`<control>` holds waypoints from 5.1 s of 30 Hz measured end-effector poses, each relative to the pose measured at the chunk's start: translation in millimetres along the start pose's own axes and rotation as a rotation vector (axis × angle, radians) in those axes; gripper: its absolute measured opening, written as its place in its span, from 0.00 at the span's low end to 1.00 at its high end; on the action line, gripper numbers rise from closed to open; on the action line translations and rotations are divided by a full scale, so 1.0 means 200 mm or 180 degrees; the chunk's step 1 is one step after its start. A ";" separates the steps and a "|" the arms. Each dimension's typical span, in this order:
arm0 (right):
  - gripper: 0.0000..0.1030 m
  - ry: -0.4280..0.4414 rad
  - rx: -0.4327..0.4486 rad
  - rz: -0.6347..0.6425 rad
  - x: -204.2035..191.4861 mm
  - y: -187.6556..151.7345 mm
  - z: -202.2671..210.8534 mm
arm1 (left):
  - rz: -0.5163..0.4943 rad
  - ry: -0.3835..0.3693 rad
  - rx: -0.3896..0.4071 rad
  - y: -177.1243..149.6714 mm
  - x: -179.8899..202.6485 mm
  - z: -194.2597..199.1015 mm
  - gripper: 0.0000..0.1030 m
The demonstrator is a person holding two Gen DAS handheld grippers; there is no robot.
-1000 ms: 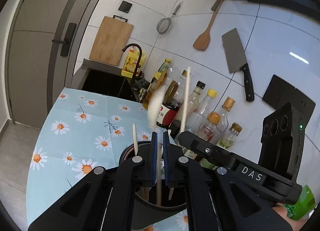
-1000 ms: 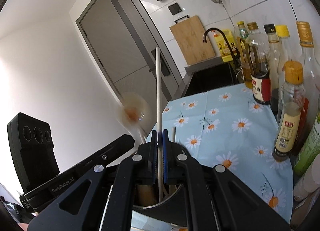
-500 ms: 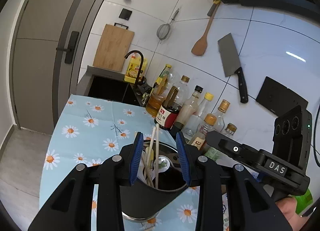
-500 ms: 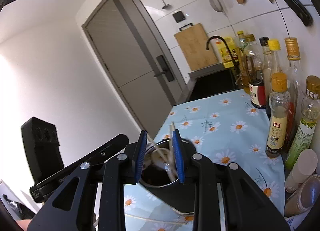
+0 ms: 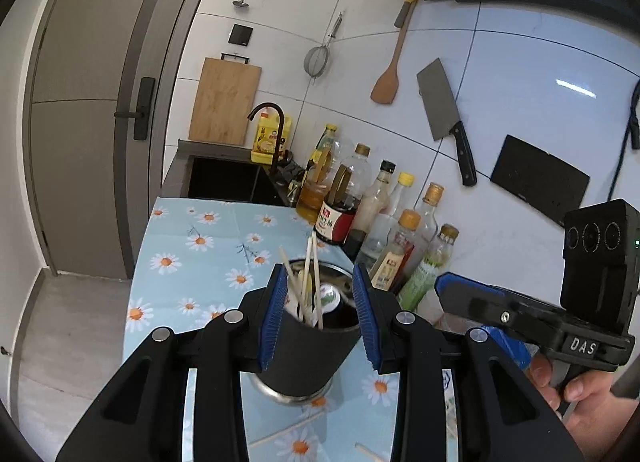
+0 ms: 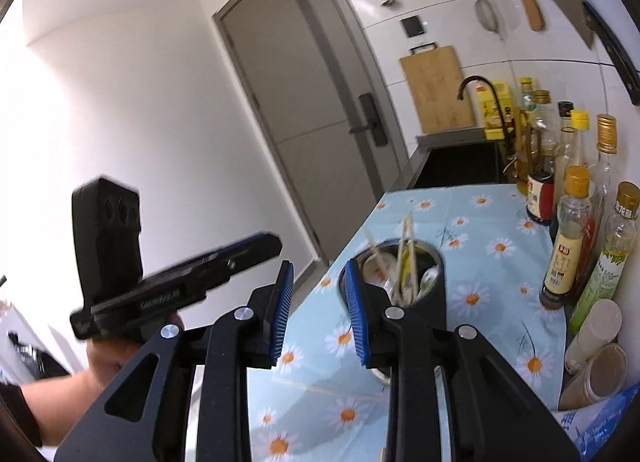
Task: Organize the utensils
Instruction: 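Lower the spoon and chopstick into the holder and open both grippers, then move the right gripper down and close on a loose wooden chopstick, then close the left gripper on another chopstick beside the holder while the right gripper holds its chopstick, then lift both chopsticks upright and carry them over the black holder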
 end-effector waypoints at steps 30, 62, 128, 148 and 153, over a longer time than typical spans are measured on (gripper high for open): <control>0.35 0.0409 -0.2169 0.0688 -0.50 -0.95 -0.24 | -0.0205 0.0262 -0.0933 -0.56 -0.32 0.09 0.35; 0.18 0.0335 -0.3917 0.1277 -0.57 -1.68 -0.33 | -0.0319 0.0240 -0.1406 -0.86 -0.36 0.01 0.37; 0.05 -0.0342 -0.2963 0.0544 -0.09 -1.08 -0.07 | -0.2957 -0.0550 -0.2918 -1.15 -0.08 -0.52 0.36; 0.05 -0.0332 -0.2555 0.0240 -0.01 -0.90 -0.04 | -0.3031 -0.0522 -0.2889 -1.15 0.03 -0.52 0.04; 0.05 -0.0302 -0.2471 0.0148 0.00 -0.87 -0.03 | -0.2901 -0.0622 -0.2816 -1.11 0.02 -0.41 0.04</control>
Point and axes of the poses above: each gripper's, at about its wrist camera, not at the fingertips, and z roughly against the way its jaws point, x to its right, y to its top, the point moved 10 cm from there along -z, roughly the way its jaws point, and after that the axes turned 12 degrees about y, right-handed, at the moved point
